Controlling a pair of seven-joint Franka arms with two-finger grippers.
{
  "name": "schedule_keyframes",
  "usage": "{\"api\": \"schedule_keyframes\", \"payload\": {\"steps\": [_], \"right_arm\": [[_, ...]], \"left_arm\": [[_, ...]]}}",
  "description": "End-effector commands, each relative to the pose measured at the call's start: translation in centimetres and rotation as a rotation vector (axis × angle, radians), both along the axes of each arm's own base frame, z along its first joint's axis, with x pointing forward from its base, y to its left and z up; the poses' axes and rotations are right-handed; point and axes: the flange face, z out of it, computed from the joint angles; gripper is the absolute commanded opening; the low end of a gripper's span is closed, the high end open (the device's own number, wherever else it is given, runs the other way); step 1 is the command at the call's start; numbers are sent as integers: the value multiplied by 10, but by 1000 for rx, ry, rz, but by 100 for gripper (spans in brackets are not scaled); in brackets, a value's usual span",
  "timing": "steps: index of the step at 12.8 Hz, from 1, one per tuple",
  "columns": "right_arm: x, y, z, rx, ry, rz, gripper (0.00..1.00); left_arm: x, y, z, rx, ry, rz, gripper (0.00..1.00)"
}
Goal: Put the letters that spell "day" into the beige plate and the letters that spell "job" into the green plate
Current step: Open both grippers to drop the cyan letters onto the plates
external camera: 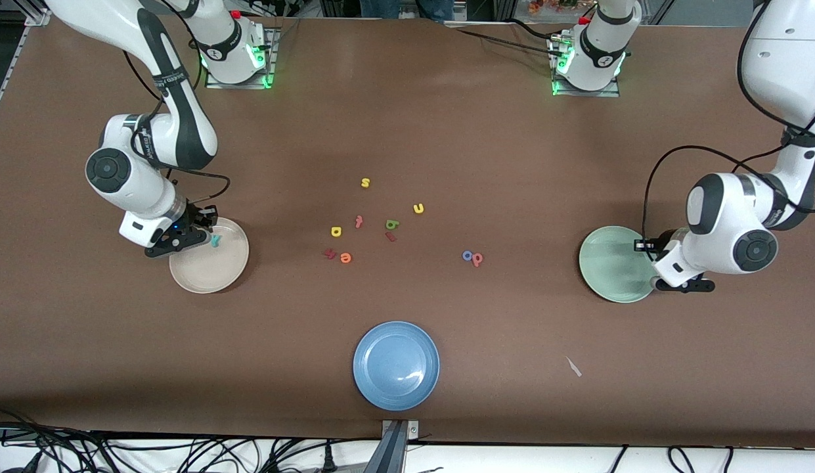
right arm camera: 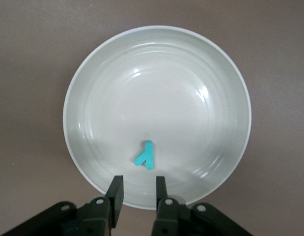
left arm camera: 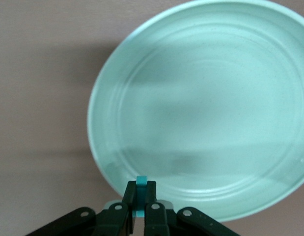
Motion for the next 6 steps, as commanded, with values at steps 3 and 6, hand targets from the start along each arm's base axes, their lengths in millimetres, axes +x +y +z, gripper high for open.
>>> {"api": "schedule_keyframes", "payload": {"steps": [3,6], "right_arm": [[1,1,2,1,4,4,42],[0,32,1,18,-5,-48,42]], "left_arm": [[26,-12,30,23,-68,-24,99],[33,-48,59,39,-114,69,100]]}}
